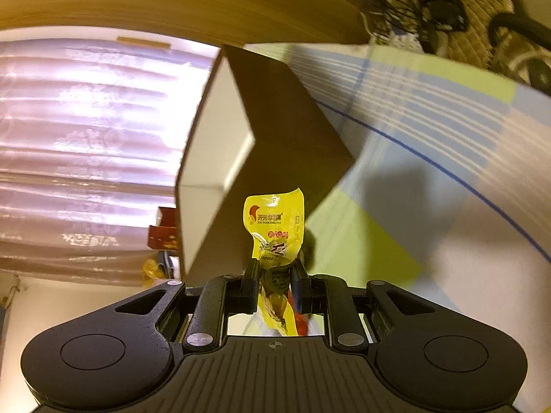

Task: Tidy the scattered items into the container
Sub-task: 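Lift yellow packet with right tool while left tool grasps blue toothpick box, then carry toothpick box with left tool while right tool carries packet over box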

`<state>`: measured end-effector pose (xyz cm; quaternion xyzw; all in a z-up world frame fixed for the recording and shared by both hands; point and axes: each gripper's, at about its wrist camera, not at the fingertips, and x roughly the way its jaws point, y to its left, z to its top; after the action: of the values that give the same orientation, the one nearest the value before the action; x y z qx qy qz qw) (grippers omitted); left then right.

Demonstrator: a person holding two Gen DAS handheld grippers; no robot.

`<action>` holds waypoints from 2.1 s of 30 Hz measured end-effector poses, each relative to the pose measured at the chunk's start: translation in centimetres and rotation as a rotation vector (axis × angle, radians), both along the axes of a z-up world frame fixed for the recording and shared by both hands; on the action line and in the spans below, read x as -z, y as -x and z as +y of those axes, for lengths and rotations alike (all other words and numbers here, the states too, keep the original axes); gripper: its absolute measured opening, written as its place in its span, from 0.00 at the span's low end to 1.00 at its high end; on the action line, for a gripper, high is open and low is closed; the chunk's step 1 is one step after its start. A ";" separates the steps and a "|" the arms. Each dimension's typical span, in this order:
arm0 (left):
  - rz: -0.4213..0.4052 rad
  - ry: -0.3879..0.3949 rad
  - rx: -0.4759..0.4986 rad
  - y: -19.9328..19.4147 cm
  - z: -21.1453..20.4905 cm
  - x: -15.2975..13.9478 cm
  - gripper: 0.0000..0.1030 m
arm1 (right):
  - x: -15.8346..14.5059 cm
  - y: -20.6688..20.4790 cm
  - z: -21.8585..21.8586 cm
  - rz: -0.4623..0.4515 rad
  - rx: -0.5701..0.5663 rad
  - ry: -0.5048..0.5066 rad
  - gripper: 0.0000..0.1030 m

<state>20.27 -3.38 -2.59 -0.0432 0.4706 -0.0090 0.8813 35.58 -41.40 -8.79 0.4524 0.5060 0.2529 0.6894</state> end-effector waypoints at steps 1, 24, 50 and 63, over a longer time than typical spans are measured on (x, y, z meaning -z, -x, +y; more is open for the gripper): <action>-0.009 -0.001 0.003 -0.2 0.0 -0.4 0.52 | -0.3 -0.3 0.0 -0.009 -0.003 -0.007 0.20; -0.112 -0.021 0.056 -4.3 0.8 -4.4 0.52 | -3.7 -3.9 1.8 -0.104 -0.053 -0.075 0.20; -0.201 -0.119 0.168 -15.7 2.0 -7.2 0.52 | -6.4 -12.7 7.9 -0.238 -0.178 0.054 0.20; -0.171 -0.120 0.181 -19.6 2.1 -5.8 0.52 | -6.1 -14.8 9.8 -0.239 -0.201 0.070 0.20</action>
<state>39.86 -1.33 3.21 0.0533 0.3953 -0.0638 0.9148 50.39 -31.56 -2.74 0.3418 0.4718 0.3549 0.7311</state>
